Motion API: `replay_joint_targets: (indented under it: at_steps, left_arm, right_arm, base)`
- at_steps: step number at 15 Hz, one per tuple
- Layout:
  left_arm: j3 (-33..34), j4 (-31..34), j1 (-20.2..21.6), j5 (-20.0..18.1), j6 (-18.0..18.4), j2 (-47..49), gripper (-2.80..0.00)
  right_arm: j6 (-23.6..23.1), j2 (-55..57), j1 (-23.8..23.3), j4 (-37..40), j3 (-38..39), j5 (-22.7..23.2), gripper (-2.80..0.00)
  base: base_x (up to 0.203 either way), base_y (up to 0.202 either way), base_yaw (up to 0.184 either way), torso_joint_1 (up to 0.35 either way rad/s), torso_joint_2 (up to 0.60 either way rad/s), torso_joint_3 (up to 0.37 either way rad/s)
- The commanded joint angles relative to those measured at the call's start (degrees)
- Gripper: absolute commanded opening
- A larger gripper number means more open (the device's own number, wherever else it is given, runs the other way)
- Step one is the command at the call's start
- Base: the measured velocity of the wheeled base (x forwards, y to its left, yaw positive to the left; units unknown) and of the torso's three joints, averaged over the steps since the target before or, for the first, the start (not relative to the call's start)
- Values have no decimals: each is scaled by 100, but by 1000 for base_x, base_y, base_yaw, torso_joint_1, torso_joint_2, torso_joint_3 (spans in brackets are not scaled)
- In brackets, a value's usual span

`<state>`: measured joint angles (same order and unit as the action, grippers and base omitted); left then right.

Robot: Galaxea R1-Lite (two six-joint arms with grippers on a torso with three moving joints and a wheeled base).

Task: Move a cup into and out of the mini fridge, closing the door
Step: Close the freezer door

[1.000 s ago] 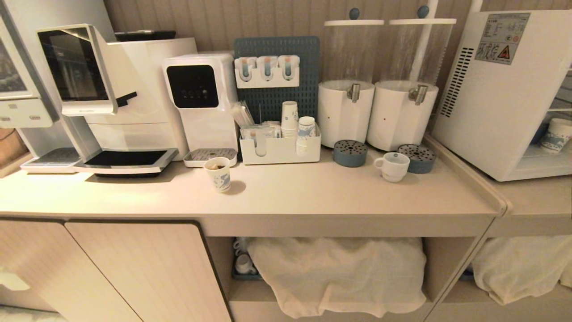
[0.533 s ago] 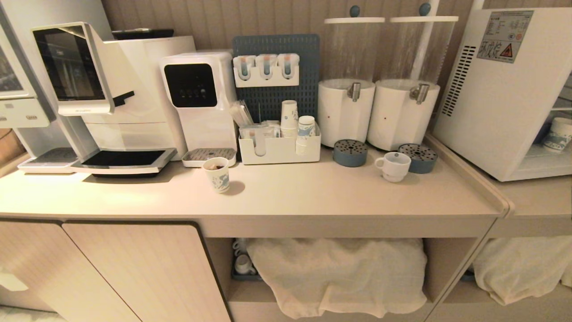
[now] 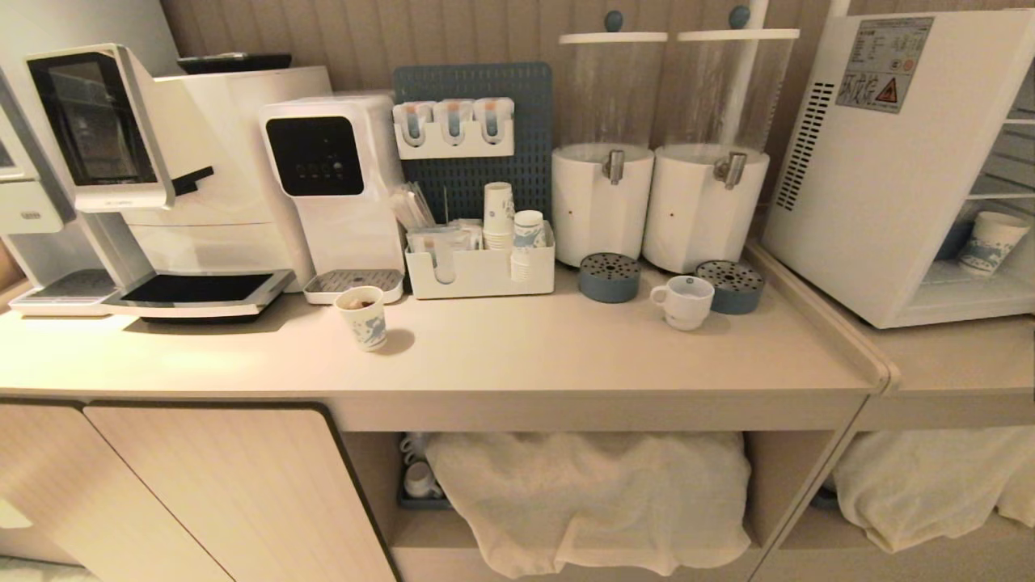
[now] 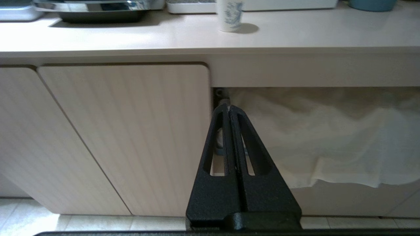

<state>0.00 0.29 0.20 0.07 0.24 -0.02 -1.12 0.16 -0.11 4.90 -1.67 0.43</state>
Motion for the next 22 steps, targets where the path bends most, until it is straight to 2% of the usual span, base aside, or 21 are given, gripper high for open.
replay_joint_targets:
  at_steps: [1, 22]
  left_arm:
    - [0, 6, -2, 2, 2, 2, -280]
    - [6, 6, -8, 2, 2, 2, -280]
  right_arm:
    - [-2, 2, 1, 2, -9, 1, -280]
    - [-2, 2, -3, 20, -9, 1, -280]
  base:
    - [0, -194, -2, -1, -2, 1]
    - [0, -194, 0, 2, 2, 3]
